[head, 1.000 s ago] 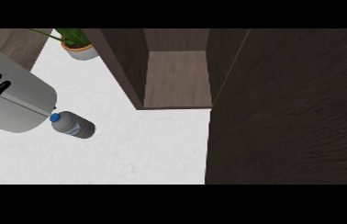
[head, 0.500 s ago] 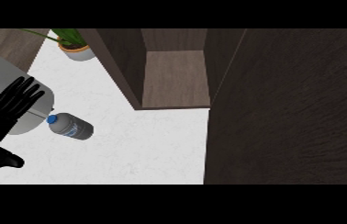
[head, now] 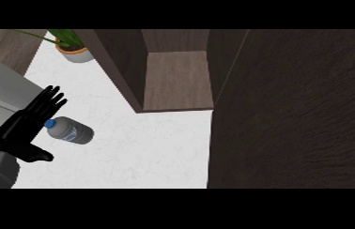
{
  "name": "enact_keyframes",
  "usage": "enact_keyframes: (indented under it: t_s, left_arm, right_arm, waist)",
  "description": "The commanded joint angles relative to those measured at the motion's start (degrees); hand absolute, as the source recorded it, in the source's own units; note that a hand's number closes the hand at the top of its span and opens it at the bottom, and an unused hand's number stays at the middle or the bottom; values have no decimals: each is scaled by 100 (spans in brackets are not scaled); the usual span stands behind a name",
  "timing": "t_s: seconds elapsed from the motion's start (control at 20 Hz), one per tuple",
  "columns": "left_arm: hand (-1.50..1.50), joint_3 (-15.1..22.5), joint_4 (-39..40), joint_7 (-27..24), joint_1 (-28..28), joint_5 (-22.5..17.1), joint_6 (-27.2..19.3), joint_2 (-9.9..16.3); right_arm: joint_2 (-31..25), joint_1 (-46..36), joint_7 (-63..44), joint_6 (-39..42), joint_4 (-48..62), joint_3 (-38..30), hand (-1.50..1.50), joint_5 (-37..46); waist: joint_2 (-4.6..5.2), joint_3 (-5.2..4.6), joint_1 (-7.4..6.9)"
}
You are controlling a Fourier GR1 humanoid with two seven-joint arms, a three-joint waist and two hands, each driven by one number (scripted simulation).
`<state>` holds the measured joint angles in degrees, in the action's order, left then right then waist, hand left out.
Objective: Pick up the bottled water, place it into the cabinet and close the cabinet
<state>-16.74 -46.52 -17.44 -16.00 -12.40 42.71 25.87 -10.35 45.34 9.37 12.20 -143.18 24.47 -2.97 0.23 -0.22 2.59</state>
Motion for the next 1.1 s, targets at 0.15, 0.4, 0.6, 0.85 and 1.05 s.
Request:
enact_keyframes:
  t_s: [0.15, 0.4, 0.6, 0.85, 1.05]
  left_arm:
    - [-150, 211, 1374, -1204, -343, 714, 198, 34]
    - [-150, 483, 1771, -1747, -506, 1032, 171, -137]
    - [-150, 652, 2013, -2325, -340, 1232, 27, -357]
    - [150, 747, 2245, -2772, -435, 1309, -109, -540]
    - [150, 1107, 2168, -3269, -444, 1812, -778, -513]
  right_arm:
    - [-201, 496, -78, -126, -851, 243, -150, 301]
    - [-413, 616, 296, -37, -652, 45, -150, 216]
    - [-519, 735, 594, 33, -596, 17, -150, 199]
    - [-583, 796, 650, -17, -586, 145, -150, 265]
    - [-702, 1000, 749, -33, -728, 160, -150, 295]
  waist:
    - [15, -10, 46]
    - [22, -14, 99]
    - [20, -18, 92]
    - [35, -25, 75]
    - [31, -29, 112]
